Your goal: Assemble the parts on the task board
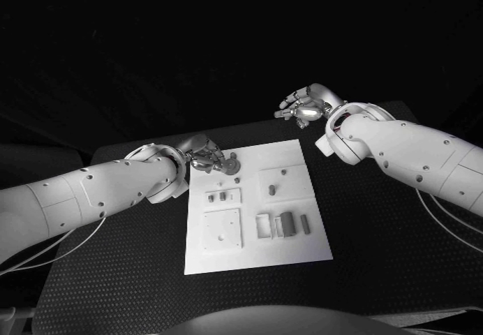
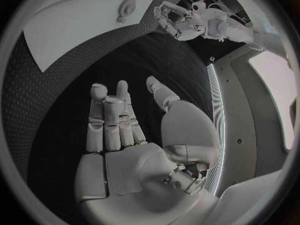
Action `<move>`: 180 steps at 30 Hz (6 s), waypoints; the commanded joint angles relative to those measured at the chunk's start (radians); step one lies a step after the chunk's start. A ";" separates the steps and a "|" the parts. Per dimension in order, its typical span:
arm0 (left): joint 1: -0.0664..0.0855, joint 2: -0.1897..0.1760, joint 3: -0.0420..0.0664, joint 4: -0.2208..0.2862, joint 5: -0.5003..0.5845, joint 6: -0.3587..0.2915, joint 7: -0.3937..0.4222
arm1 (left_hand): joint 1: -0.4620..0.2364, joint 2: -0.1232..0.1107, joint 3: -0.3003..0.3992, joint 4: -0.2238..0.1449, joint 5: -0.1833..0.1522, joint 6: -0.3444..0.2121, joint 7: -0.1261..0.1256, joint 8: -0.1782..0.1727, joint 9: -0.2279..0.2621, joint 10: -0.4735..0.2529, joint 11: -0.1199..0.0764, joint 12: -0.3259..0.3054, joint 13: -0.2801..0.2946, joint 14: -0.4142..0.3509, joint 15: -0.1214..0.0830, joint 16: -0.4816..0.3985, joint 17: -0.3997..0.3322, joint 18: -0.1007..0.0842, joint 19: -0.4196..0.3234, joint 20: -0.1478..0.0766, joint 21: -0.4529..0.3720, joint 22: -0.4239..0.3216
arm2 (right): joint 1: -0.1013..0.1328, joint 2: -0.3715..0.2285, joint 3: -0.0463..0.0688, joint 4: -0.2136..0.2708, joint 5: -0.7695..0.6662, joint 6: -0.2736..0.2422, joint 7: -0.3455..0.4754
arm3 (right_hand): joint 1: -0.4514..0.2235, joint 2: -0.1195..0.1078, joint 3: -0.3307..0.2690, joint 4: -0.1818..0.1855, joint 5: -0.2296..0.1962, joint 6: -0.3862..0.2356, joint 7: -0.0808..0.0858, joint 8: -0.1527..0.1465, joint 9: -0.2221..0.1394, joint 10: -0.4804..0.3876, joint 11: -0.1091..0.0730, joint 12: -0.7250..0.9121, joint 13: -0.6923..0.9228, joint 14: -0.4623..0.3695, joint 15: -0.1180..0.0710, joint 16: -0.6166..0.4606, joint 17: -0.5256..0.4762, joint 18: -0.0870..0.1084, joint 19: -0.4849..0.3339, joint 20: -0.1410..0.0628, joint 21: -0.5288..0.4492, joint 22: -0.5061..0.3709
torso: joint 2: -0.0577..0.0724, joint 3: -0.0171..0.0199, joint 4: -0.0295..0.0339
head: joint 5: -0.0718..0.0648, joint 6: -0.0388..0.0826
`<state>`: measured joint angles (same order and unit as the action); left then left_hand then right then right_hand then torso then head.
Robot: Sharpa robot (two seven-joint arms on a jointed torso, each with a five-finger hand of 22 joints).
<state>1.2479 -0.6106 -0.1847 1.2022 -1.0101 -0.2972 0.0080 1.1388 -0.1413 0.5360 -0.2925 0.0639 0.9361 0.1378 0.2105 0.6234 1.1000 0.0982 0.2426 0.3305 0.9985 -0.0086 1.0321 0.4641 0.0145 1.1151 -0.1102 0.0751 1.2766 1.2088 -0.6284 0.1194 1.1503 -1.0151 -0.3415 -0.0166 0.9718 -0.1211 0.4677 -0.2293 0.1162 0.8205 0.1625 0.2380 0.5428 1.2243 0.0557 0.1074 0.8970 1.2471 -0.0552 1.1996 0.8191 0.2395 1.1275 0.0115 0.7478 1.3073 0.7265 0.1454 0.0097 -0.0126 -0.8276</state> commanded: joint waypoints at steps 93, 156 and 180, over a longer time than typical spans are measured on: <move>-0.086 0.204 -0.049 -0.224 -0.463 -0.117 0.064 | 0.051 -0.002 0.009 0.004 0.019 0.041 0.012 0.011 -0.119 0.048 -0.004 -0.163 -0.101 0.238 -0.012 0.301 0.066 0.135 0.233 -0.010 0.330 0.057 | -0.005 0.021 0.000 0.006 0.000 0.012 0.017 | -0.006 0.006 0.001 0.005 0.002 0.002 0.005 -0.004 0.003 0.010 -0.001 -0.004 0.001 -0.004 -0.002 0.000 -0.001 0.022 0.004 -0.007 -0.003 0.020 | -0.001 0.0006 0.0003 | -0.018 -0.001; -0.094 0.216 -0.048 -0.237 -0.437 -0.054 0.076 | 0.059 0.052 0.054 0.003 0.023 0.069 -0.001 0.035 -0.126 0.127 -0.031 -0.136 -0.091 0.263 -0.037 0.311 0.049 0.128 0.234 -0.029 0.374 0.055 | -0.005 0.023 0.000 0.005 0.000 0.019 0.017 | -0.007 0.007 0.001 0.004 0.002 0.002 0.005 -0.004 0.003 0.011 -0.001 -0.005 0.002 -0.003 -0.002 0.000 -0.002 0.022 0.005 -0.007 -0.003 0.019 | -0.001 0.0012 -0.0005 | -0.021 -0.007; -0.096 0.196 -0.048 -0.225 -0.396 -0.056 0.102 | 0.053 0.067 0.068 0.002 0.032 0.100 -0.014 0.056 -0.121 0.164 -0.044 -0.131 -0.087 0.274 -0.051 0.308 0.039 0.121 0.236 -0.040 0.384 0.054 | -0.005 0.022 0.000 0.004 0.000 0.019 0.017 | -0.007 0.007 0.001 0.004 0.002 0.002 0.005 -0.004 0.004 0.012 -0.001 -0.005 0.002 -0.003 -0.002 0.000 -0.002 0.022 0.005 -0.007 -0.003 0.019 | -0.001 0.0007 -0.0001 | -0.022 -0.009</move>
<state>1.1594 -0.4120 -0.2283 0.9732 -1.4263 -0.3884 0.0936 1.1924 -0.0811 0.5992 -0.2895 0.0919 1.0306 0.1246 0.2640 0.5012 1.2504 0.0484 0.1072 0.2422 1.2705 -0.0521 1.3396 0.5042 0.0436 1.3525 -0.1449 0.4546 1.3079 1.2045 -0.6063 0.1194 1.1538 -1.0146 -0.3329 -0.0097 0.9678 -0.1171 0.4677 -0.2293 0.1162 0.8231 0.1621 0.2380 0.5454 1.2309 0.0552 0.1074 0.8978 1.2469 -0.0554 1.1996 0.8184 0.2393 1.1346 0.0109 0.7478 1.3075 0.7252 0.1465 0.0096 -0.0350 -0.8366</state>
